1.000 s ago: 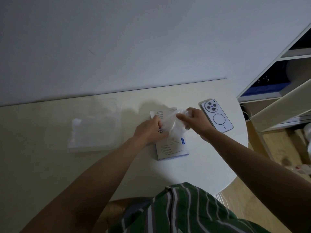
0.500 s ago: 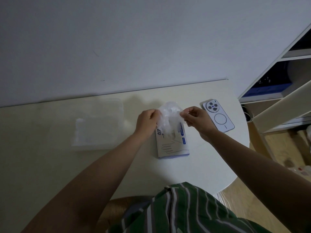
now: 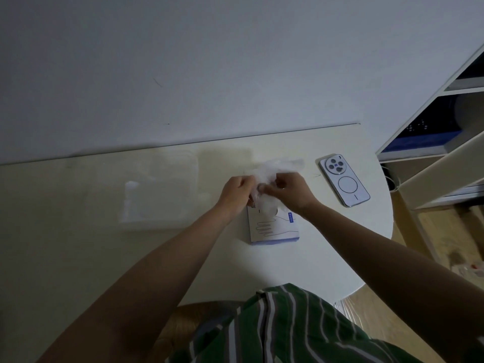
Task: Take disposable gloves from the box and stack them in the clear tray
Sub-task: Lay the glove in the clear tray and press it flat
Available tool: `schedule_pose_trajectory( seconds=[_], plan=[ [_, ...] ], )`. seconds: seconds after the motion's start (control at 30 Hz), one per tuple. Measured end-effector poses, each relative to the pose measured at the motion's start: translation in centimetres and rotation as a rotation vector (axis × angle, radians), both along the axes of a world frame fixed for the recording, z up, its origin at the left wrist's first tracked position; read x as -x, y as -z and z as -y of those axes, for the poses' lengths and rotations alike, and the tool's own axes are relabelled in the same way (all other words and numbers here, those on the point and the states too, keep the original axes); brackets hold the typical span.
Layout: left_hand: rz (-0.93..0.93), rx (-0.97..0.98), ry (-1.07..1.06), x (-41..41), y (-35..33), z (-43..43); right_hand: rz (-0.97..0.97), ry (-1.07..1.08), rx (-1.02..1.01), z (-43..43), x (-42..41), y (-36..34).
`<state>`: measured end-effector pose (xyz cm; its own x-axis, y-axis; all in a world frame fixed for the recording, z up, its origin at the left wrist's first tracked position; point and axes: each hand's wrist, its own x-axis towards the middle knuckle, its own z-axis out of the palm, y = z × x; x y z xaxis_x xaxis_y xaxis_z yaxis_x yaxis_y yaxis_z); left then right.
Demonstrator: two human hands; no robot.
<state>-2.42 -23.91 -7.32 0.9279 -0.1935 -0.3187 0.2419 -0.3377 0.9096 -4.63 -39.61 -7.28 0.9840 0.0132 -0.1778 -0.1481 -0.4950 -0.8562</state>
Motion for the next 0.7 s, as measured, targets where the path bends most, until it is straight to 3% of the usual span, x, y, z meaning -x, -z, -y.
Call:
schedule_pose_trajectory(
  seconds=[0.17, 0.3, 0.43, 0.57, 0.7],
  plan=[
    [0.106, -0.114, -0.143, -0.5, 0.1, -1.3, -0.008, 0.149, 0.041, 1.4, -0.2, 0.0],
    [0.106, -0.078, -0.297, -0.8, -0.6, -1.5, 0.025, 0.189, 0.123, 2.2, 0.1, 0.2],
    [0.06, 0.059, -0.347, -0.8, -1.8, -0.6, 0.141, 0.022, 0.295, 1.6, 0.4, 0.9],
    [-0.001, 0.177, -0.303, -1.2, -2.7, -0.1, -0.001, -0.213, 0.464, 0.7, 0.5, 2.7],
    [-0.097, 0.266, -0.377, -2.0, -3.4, -0.8, 0.003, -0.22, 0.559, 0.5, 0.6, 2.9]
  ],
)
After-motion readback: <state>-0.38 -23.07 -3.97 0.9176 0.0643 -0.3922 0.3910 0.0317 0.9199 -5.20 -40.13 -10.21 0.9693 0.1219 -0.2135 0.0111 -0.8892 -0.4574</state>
